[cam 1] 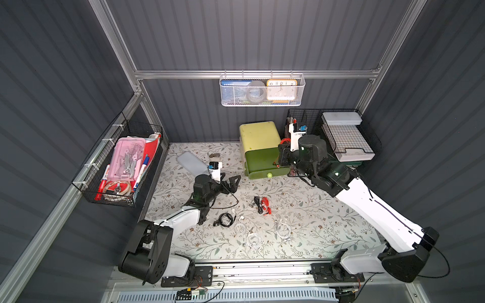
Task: Place the wired earphones into the drawer by color
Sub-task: Place the wired earphones in the drawer.
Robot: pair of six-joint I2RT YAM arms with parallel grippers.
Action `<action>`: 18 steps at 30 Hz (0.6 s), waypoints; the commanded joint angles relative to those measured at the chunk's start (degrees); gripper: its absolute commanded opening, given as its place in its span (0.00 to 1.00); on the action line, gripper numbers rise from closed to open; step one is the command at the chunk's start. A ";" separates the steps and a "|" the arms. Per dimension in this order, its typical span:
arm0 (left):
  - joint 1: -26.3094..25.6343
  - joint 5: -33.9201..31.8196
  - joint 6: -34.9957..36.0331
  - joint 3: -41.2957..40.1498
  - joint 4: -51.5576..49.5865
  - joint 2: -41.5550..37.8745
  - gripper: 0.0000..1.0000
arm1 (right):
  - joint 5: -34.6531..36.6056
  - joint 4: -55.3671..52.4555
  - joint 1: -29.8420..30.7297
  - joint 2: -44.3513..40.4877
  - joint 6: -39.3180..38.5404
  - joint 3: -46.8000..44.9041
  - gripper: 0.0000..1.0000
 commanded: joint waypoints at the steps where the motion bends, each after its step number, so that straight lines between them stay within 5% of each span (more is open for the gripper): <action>1: -0.16 -0.22 1.14 1.08 -0.79 -1.17 0.99 | -1.39 3.53 -1.36 2.23 -0.62 2.56 0.02; 18: -0.09 -0.51 1.48 1.17 -1.33 -1.70 0.99 | -8.65 10.02 -4.19 13.34 5.89 2.48 0.01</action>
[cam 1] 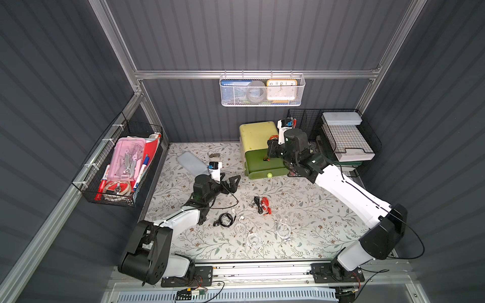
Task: Place the wired earphones into the drawer by color
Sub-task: Place the wired earphones in the drawer.
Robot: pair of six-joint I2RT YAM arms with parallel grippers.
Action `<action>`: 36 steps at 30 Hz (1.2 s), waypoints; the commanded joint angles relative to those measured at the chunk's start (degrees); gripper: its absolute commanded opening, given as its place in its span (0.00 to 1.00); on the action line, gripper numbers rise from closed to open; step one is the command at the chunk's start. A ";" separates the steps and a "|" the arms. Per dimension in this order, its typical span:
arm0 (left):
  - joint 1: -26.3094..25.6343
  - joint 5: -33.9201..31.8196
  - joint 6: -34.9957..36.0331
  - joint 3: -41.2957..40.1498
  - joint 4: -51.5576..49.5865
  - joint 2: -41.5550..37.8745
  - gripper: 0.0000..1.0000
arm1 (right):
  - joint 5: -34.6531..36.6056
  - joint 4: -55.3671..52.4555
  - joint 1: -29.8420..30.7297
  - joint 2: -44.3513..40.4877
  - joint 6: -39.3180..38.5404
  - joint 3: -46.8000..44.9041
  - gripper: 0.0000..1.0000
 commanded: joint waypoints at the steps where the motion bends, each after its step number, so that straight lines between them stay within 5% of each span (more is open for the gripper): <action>1: -0.15 -0.14 1.27 1.17 -0.89 -1.41 0.99 | -1.99 2.29 -0.46 1.38 2.20 -0.22 0.01; 12: -0.10 -0.21 1.40 1.17 -1.05 -1.58 0.99 | -6.64 4.18 -0.52 4.28 6.45 -4.80 0.04; 21: -0.15 -0.10 1.50 1.13 -1.06 -1.76 0.99 | -5.67 2.07 -0.51 2.11 6.08 -5.64 0.50; 36: -0.16 0.96 1.81 0.73 -0.14 -1.98 0.99 | -9.84 -5.71 -0.42 -10.86 2.99 -13.60 0.83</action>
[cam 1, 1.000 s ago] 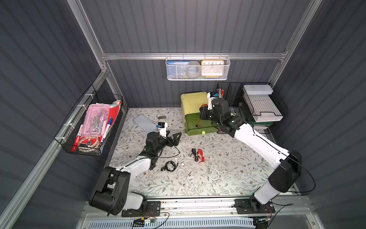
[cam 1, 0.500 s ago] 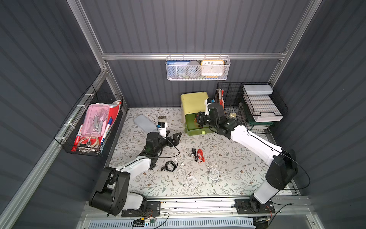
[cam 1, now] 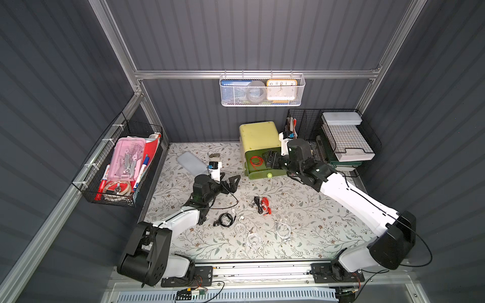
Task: Place the wired earphones into the drawer by color
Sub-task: Place the wired earphones in the drawer, then pick up the wired earphones from the center of the board.
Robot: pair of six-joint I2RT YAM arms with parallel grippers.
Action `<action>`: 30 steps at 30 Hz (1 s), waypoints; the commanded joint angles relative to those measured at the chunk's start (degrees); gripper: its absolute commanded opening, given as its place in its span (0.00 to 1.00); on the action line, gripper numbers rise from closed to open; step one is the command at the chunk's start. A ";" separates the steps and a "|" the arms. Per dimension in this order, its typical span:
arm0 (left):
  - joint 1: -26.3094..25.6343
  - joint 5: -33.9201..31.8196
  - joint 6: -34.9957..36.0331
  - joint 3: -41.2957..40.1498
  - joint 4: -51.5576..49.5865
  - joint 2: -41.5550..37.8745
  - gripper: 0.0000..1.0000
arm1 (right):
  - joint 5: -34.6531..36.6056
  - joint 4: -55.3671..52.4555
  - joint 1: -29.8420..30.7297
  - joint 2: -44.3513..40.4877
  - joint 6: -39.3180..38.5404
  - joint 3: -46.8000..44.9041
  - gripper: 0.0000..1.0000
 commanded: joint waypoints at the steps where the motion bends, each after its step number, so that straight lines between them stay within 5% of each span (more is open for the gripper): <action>1: -0.16 1.04 1.71 0.69 0.11 -1.39 0.99 | -3.28 -4.67 -0.10 -3.61 -1.20 -2.84 0.86; 13: -0.16 3.36 1.66 -0.06 2.29 -1.85 0.99 | -14.33 -8.59 1.28 -15.39 1.35 -17.61 0.99; 30: -0.16 2.05 1.54 -0.59 2.05 -2.90 0.99 | -3.31 -5.29 11.01 -8.84 10.14 -30.77 0.99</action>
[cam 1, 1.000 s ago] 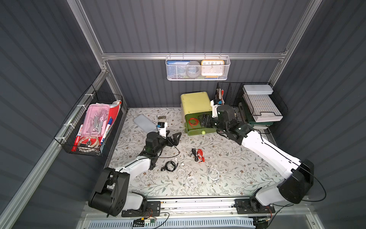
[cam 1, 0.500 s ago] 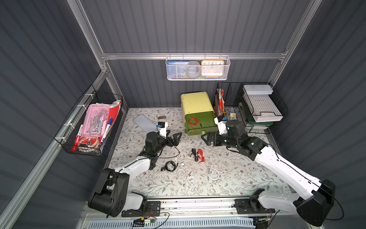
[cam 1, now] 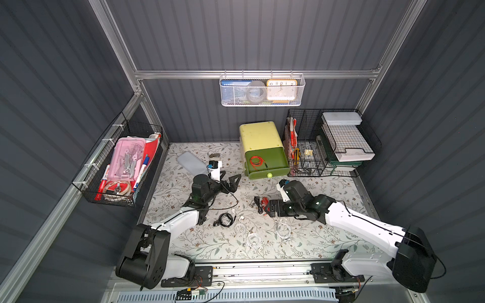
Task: Place the wired earphones into the drawer by color
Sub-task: Pick up the wired earphones from the center of the board.
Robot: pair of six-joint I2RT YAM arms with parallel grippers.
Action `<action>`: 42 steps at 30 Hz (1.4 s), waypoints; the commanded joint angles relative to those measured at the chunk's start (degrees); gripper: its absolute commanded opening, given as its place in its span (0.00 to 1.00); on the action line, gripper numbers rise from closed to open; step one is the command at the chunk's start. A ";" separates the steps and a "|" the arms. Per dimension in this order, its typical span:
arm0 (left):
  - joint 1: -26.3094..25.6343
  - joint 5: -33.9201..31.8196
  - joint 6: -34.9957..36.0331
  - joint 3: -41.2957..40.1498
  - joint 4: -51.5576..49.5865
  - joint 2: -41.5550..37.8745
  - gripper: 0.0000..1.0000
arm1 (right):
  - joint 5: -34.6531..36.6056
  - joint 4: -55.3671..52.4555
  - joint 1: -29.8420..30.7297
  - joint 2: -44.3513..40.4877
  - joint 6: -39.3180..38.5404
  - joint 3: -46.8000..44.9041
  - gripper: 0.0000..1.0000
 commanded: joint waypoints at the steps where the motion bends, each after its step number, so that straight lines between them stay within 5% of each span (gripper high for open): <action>1: -0.16 0.37 0.96 -0.48 0.77 -1.22 0.99 | 5.94 3.58 2.45 1.60 2.22 -1.24 0.99; 17: -0.16 -0.18 1.26 -0.56 0.32 -1.84 0.99 | 13.43 14.55 3.81 8.63 5.81 -5.91 0.80; 42: -0.16 0.21 0.95 -0.12 0.41 -0.50 0.99 | 18.27 17.43 3.78 20.10 6.08 -1.18 0.60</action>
